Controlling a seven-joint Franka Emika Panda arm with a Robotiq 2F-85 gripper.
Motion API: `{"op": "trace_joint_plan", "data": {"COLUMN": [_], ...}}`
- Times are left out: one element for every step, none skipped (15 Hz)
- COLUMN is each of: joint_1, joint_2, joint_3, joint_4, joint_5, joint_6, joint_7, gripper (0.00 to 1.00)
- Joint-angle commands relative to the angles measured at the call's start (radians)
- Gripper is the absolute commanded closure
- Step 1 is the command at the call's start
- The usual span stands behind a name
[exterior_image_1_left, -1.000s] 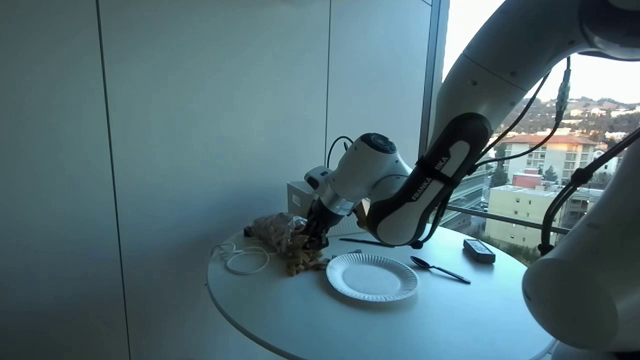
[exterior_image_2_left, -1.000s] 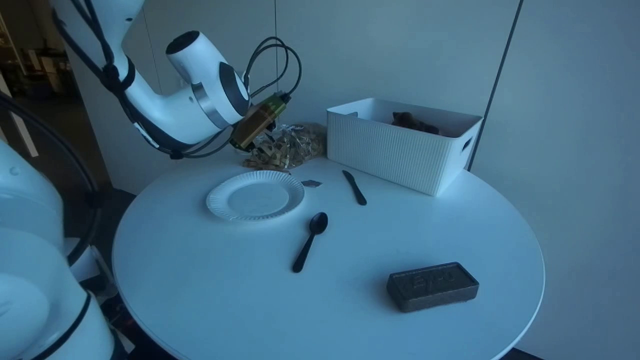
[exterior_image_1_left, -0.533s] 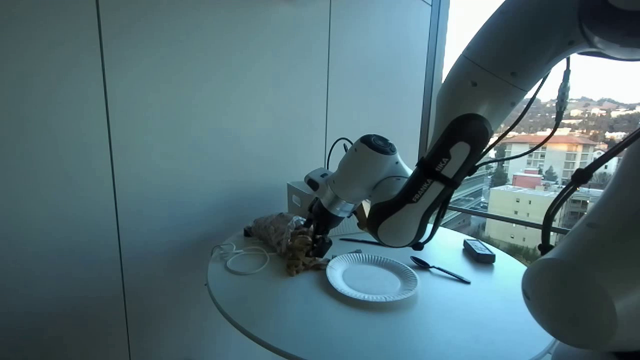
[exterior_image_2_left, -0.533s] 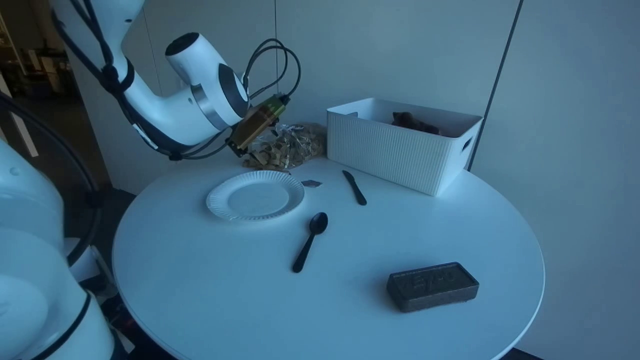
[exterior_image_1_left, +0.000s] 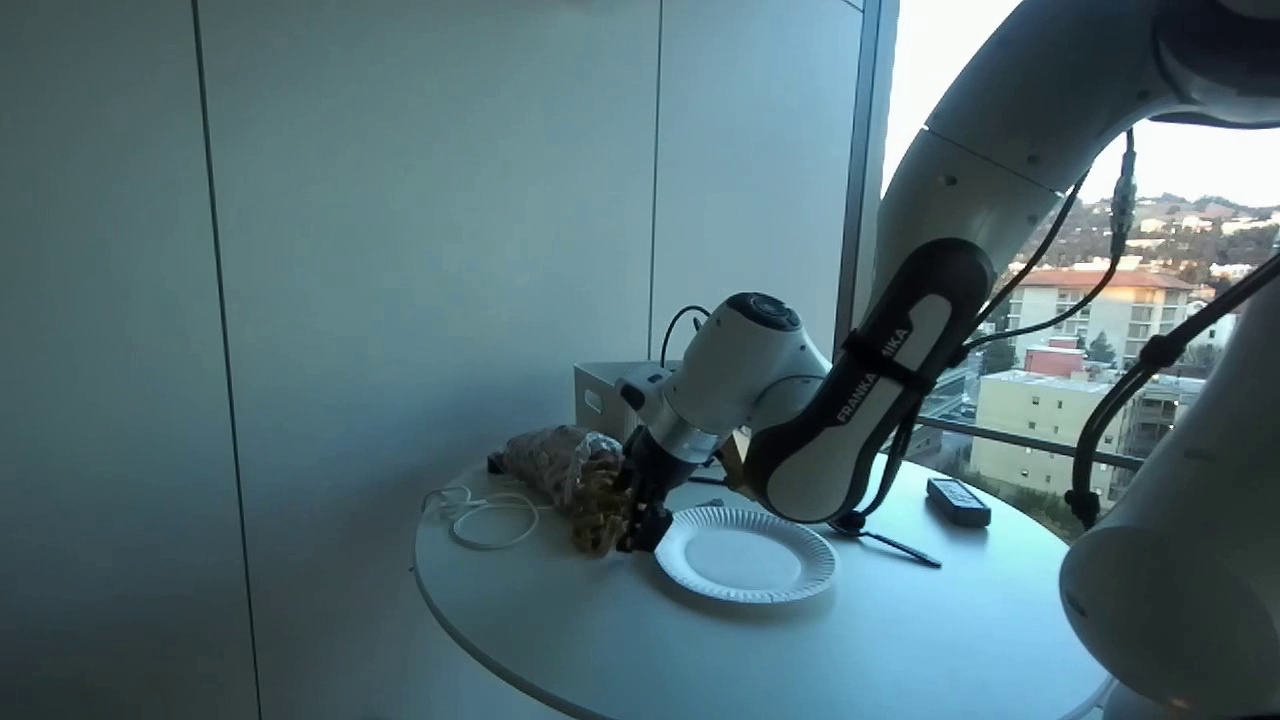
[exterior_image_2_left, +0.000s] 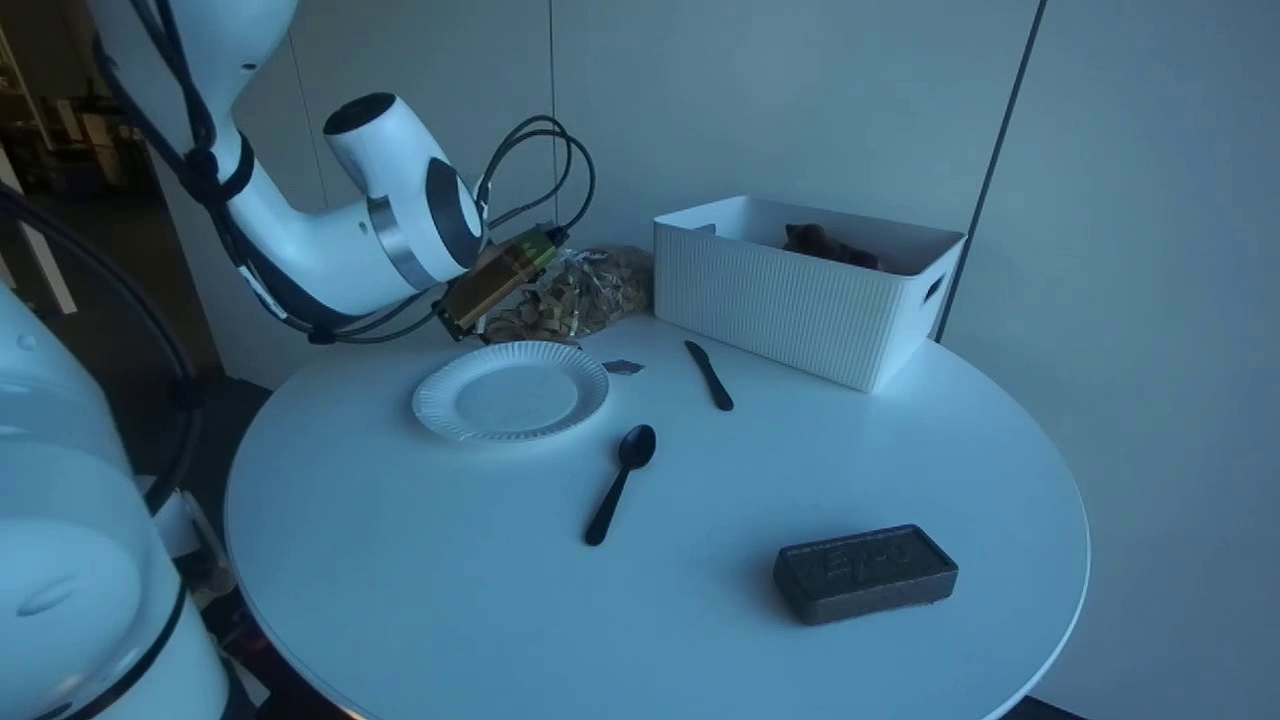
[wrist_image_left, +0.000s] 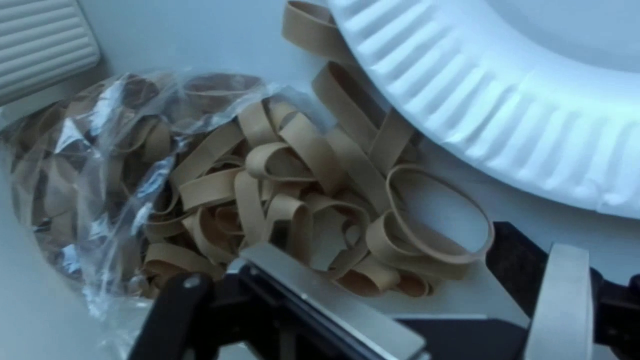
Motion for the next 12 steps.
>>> {"op": "trace_joint_plan", "data": {"joint_1": [0.110,0.132,0.151,0.168,0.179,0.190,0.193,0.195,0.197,0.199,0.207,0.223], "joint_2": [0.002,-0.009,-0.020,-0.024,-0.028,-0.036,-0.050,-0.065,-0.079,-0.091,-0.097,-0.093], "joint_3": [-0.123,-0.158,-0.190,-0.225,-0.259,-0.292,-0.318,-0.343,-0.371,-0.398,-0.432,-0.478], "joint_4": [-0.016,-0.026,-0.026,-0.024,-0.023,-0.022,-0.022,-0.021,-0.021,-0.020,-0.020,-0.020], "joint_5": [-0.005,-0.018,-0.031,-0.055,-0.084,-0.118,-0.151,-0.183,-0.224,-0.267,-0.321,-0.390], "joint_6": [0.064,0.081,0.088,0.101,0.116,0.124,0.117,0.099,0.089,0.085,0.085,0.104], "joint_7": [0.031,0.050,0.071,0.090,0.111,0.141,0.182,0.223,0.267,0.315,0.360,0.404], "gripper": [0.00,0.00,0.00,0.00,0.00,0.00,0.00,0.00,0.00,0.00,0.00,0.00]}}
